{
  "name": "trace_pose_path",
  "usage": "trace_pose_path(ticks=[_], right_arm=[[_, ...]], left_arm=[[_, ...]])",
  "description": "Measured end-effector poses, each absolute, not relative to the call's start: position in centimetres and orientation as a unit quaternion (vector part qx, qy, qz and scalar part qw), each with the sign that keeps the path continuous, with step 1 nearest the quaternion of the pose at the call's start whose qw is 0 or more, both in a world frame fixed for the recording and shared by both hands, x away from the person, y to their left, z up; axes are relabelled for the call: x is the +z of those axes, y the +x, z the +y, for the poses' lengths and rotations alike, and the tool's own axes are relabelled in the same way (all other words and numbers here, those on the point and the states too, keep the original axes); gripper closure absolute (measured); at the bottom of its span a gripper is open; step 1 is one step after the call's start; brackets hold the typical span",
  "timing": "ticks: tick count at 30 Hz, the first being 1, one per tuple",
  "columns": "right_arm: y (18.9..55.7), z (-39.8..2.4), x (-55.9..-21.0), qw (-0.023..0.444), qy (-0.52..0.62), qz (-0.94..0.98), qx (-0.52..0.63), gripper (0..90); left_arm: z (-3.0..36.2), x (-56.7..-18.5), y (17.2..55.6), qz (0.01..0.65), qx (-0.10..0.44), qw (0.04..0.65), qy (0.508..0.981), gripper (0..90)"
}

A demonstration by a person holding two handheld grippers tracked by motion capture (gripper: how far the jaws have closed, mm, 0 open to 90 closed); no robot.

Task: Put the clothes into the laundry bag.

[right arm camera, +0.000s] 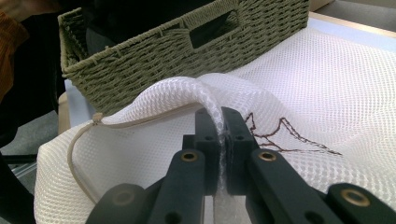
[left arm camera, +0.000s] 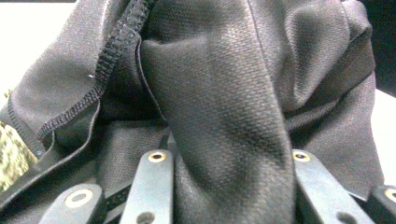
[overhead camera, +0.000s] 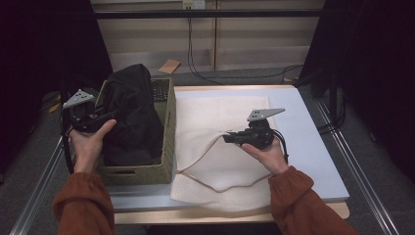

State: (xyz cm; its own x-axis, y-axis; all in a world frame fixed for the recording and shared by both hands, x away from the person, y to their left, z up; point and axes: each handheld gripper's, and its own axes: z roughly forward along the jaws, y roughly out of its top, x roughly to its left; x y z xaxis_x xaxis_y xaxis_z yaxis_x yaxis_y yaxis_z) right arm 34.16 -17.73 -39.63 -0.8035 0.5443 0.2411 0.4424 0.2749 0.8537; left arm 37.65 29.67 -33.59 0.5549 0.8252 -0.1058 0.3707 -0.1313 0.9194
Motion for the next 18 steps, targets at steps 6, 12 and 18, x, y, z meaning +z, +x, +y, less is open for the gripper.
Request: trace_pose_path(ticks=[6, 12, 18], right_arm=[[34.1, -17.6, -39.6, 0.046, 0.308, 0.799, 0.515, 86.8], [34.3, -17.6, -39.7, 0.043, 0.308, 0.799, 0.515, 86.9], [34.3, -17.7, -39.6, 0.043, 0.308, 0.798, 0.517, 86.9]], left_arm=[[30.0, -32.7, 37.1, 0.408, 0.231, 0.525, 0.71, 67.5], [30.0, -32.1, 36.6, 0.404, 0.231, 0.536, 0.704, 67.4], [29.6, -31.6, 36.3, 0.393, 0.227, 0.553, 0.699, 67.5]])
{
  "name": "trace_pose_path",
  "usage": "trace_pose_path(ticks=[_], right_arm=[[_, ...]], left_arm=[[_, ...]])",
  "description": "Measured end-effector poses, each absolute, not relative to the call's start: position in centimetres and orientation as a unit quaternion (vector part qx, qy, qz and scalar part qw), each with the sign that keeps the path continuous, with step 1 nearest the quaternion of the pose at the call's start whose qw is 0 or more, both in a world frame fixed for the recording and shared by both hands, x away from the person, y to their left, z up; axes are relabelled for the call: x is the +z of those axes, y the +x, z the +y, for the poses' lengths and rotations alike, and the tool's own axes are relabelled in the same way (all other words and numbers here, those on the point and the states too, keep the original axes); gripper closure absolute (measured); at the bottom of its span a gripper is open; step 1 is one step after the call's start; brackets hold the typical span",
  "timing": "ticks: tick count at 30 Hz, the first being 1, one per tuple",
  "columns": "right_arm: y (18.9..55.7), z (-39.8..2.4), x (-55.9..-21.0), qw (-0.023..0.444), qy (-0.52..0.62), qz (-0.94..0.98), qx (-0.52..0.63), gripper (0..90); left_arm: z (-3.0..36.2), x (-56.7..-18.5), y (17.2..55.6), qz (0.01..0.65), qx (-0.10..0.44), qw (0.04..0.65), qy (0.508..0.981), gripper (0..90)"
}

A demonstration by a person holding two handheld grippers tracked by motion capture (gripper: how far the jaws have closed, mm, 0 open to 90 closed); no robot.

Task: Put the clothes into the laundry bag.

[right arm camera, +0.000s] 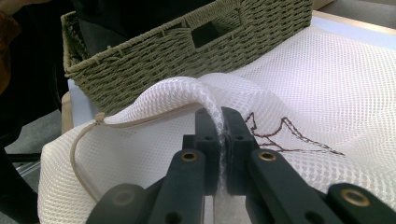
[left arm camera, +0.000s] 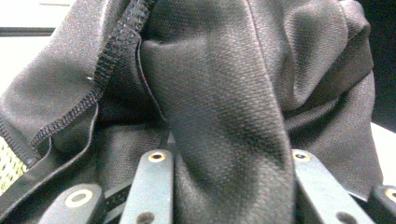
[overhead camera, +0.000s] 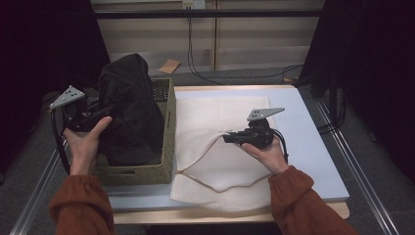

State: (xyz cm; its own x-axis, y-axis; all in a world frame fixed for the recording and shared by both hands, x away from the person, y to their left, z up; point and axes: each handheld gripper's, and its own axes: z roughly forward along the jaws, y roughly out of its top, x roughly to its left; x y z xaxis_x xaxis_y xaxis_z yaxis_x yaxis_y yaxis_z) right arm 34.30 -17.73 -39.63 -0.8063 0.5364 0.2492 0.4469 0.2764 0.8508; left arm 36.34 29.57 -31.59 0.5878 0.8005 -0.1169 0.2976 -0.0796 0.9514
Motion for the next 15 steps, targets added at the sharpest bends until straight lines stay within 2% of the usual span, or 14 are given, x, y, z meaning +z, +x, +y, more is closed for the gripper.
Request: trace_pose_path(ticks=[15], right_arm=[[34.5, -17.9, -39.6, 0.041, 0.31, 0.796, 0.519, 86.9]], left_arm=[[29.6, -29.2, 34.7, 0.361, 0.242, 0.574, 0.694, 67.4]])
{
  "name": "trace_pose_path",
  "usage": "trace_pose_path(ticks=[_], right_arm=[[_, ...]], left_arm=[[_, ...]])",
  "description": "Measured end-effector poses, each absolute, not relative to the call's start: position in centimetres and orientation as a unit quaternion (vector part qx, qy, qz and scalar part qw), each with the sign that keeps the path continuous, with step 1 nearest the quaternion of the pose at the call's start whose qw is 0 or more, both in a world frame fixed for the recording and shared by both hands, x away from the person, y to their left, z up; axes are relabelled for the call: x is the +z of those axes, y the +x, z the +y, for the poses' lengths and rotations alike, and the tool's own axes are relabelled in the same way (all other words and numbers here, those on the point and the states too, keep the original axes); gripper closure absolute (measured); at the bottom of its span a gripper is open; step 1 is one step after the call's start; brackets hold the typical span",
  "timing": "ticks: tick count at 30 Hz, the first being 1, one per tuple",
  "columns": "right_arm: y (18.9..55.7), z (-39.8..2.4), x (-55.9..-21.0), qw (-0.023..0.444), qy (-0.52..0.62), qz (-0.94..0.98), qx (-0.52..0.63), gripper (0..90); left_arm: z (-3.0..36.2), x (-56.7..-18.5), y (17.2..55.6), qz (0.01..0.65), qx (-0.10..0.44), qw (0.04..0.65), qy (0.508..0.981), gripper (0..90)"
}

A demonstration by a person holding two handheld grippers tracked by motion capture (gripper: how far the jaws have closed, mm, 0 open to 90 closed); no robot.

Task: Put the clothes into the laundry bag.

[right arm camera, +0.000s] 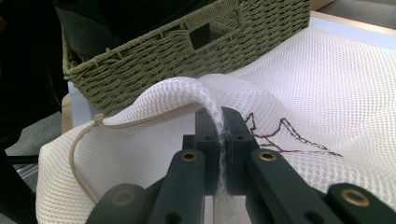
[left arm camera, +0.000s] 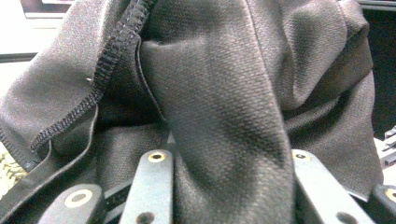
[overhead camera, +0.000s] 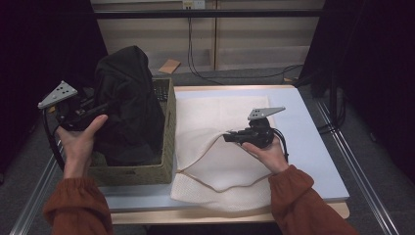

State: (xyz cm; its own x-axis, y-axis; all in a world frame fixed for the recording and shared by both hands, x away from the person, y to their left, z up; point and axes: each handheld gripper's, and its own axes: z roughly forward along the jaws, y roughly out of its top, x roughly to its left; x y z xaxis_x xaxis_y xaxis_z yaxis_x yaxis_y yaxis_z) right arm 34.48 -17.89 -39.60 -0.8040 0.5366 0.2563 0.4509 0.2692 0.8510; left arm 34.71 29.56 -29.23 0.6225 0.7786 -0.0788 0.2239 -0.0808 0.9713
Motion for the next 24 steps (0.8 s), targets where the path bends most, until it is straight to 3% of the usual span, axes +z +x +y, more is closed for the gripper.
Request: trace_pose_path(ticks=[24], right_arm=[[34.6, -17.9, -39.7, 0.041, 0.313, 0.794, 0.519, 86.9]], left_arm=[[28.8, -25.8, 31.6, 0.307, 0.256, 0.612, 0.682, 67.4]])
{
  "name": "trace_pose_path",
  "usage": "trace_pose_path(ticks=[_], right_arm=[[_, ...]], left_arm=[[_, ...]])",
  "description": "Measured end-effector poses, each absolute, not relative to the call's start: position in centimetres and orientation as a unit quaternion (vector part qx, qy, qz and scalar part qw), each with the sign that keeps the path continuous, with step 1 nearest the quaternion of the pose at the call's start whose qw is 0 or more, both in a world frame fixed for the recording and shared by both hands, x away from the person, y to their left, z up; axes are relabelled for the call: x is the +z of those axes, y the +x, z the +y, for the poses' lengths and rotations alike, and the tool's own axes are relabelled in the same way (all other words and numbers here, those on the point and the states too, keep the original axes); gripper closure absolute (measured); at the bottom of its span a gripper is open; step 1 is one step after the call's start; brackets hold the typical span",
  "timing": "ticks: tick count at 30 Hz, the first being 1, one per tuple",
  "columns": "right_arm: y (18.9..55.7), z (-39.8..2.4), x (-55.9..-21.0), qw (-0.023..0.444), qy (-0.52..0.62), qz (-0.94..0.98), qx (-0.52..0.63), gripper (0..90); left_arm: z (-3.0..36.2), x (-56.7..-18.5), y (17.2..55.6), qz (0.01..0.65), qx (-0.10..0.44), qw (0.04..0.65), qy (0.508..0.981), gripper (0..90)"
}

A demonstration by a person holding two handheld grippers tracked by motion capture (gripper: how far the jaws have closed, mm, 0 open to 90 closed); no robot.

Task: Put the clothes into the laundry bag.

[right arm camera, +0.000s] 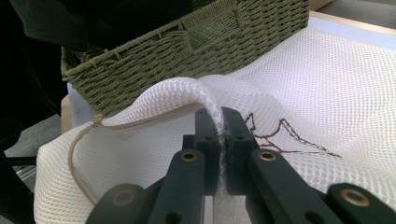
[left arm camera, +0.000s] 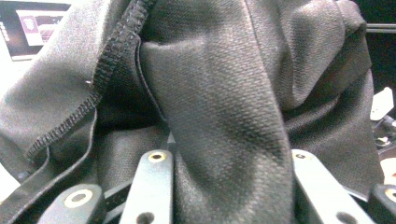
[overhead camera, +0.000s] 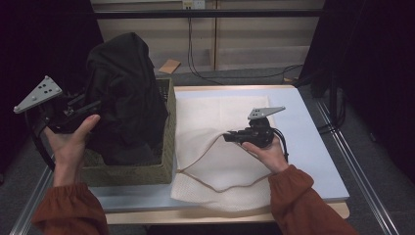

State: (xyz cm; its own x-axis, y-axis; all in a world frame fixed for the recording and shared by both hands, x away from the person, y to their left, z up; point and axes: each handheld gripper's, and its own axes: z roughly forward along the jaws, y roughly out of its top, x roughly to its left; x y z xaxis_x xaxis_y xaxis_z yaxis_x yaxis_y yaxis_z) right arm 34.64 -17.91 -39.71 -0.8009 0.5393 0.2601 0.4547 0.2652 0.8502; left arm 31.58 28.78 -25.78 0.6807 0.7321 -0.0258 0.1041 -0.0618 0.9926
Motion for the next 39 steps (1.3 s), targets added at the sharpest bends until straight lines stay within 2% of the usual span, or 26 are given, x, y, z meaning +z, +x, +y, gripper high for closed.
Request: trace_pose_path(ticks=[23, 39], right_arm=[[34.7, -17.8, -39.8, 0.04, 0.313, 0.795, 0.519, 86.9], [34.8, -18.0, -39.8, 0.036, 0.314, 0.792, 0.522, 86.9]], left_arm=[[24.3, -22.0, 29.7, 0.233, 0.255, 0.633, 0.693, 67.3], [21.4, -22.0, 28.5, 0.194, 0.234, 0.643, 0.703, 67.3]])
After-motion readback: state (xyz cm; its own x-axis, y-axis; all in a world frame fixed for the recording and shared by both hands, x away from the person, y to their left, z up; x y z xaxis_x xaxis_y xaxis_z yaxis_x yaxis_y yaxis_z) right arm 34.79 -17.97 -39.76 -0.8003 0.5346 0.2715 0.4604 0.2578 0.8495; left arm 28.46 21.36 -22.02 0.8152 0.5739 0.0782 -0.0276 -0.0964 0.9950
